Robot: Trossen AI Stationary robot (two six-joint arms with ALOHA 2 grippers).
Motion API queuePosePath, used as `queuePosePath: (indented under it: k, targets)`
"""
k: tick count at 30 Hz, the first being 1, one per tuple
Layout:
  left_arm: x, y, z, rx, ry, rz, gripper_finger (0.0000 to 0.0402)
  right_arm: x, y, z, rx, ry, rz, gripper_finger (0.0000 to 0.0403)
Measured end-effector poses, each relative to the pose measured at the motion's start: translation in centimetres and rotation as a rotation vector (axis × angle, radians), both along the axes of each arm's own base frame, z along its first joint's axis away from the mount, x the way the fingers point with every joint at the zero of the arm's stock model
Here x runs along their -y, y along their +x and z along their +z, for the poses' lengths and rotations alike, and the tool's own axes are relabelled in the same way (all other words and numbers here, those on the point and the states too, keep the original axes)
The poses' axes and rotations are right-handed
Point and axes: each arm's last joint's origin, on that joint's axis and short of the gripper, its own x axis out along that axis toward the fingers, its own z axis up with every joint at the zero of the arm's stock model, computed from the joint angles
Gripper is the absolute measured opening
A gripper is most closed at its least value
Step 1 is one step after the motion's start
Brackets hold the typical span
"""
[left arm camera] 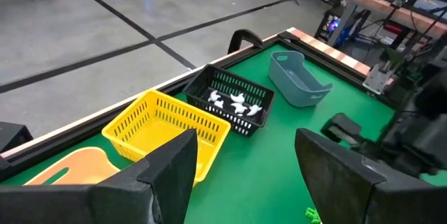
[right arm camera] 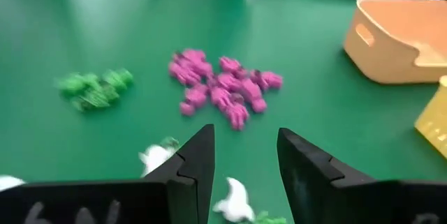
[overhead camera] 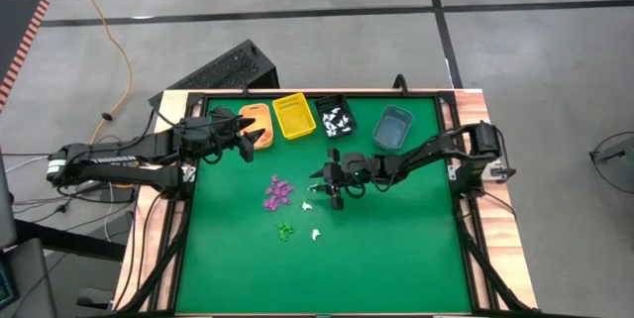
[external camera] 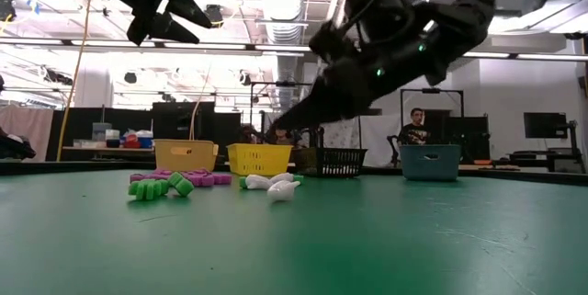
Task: Sort Halloween decoration
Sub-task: Put the green skeleton toy into the blue bin
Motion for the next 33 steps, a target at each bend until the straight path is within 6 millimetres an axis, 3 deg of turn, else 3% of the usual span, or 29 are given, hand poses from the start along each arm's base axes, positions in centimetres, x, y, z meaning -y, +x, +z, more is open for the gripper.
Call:
queuePosePath:
  k: [11, 19, 33]
  targets:
    - [0.0, 0.0, -0.1, -0.013, -0.001, -0.002, 0.0232, 0.0, 1.5, -2.8, -0.077, -0.012, 0.017, 0.0149]
    - [0.0, -0.1, -0.3, -0.033, -0.005, -0.005, 0.0231, 1.1, 0.9, -3.8, -0.199, -0.015, -0.015, 0.0149]
    - [0.0, -0.1, -0.3, -0.036, -0.001, -0.005, 0.0232, 1.1, 0.1, -4.7, -0.341, -0.002, -0.110, 0.0149]
